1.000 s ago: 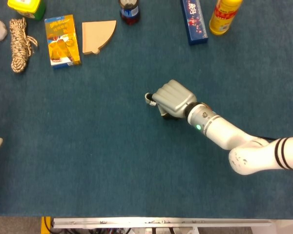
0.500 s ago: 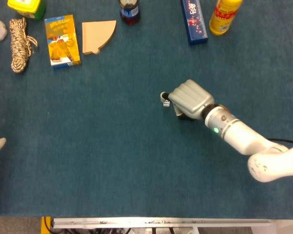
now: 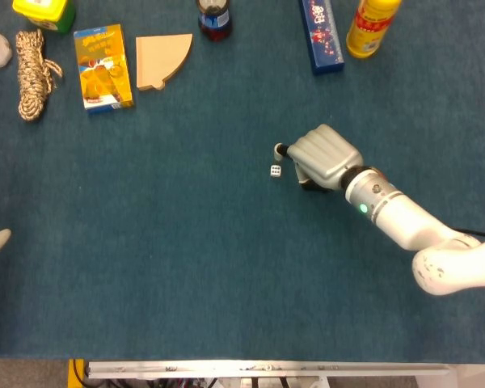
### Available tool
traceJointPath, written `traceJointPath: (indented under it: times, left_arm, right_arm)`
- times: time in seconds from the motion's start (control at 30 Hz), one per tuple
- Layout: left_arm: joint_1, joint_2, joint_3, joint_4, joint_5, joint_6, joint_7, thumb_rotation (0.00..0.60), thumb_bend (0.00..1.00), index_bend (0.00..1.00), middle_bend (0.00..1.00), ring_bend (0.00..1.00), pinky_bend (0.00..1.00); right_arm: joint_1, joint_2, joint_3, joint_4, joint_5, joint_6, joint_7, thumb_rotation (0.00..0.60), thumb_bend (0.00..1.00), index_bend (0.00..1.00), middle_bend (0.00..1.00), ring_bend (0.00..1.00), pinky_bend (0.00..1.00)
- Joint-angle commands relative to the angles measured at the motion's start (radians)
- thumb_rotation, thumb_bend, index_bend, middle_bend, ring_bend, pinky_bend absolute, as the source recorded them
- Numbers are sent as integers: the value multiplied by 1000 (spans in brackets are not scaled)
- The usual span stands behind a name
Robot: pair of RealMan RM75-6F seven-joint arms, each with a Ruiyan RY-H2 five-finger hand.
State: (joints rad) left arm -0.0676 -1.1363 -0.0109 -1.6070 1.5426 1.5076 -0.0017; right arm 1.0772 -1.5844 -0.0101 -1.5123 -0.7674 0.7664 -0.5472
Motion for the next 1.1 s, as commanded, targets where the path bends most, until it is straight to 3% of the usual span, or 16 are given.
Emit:
traceJointPath:
  times: [0.03,0.33,0.63,0.97,1.1]
  left_arm:
    - [2,1,0,2,-1,2,-2,600,24,63,102,46,0]
    - [2,0,0,2,0,2,-3,600,24,63,102,45,0]
    - [0,-2,0,2,6,2,-2,600,24,63,102,45,0]
    - [-6,-4,-1,-2,14,1,-4,600,24,63,102,46,0]
    - [-4,-2,-3,4,9,5,-13,600,24,63,102,46,0]
  right_arm:
    - [4,-18,3,22,7,-18,3,475,1000,301,1000,1000,1000]
    - [5,-31,2,29,-3,-30,1,474,1000,302,1000,1000,1000]
    - [-18,14,-19,-56,-36,10,-13,475,1000,302,1000,1000,1000]
    - [-82,86,-39,-168,-107,119,-17,467,1000,302,1000,1000,1000]
    - [-140,135,-53,-209,-145,212,-13,468,914,302,1000,1000,1000]
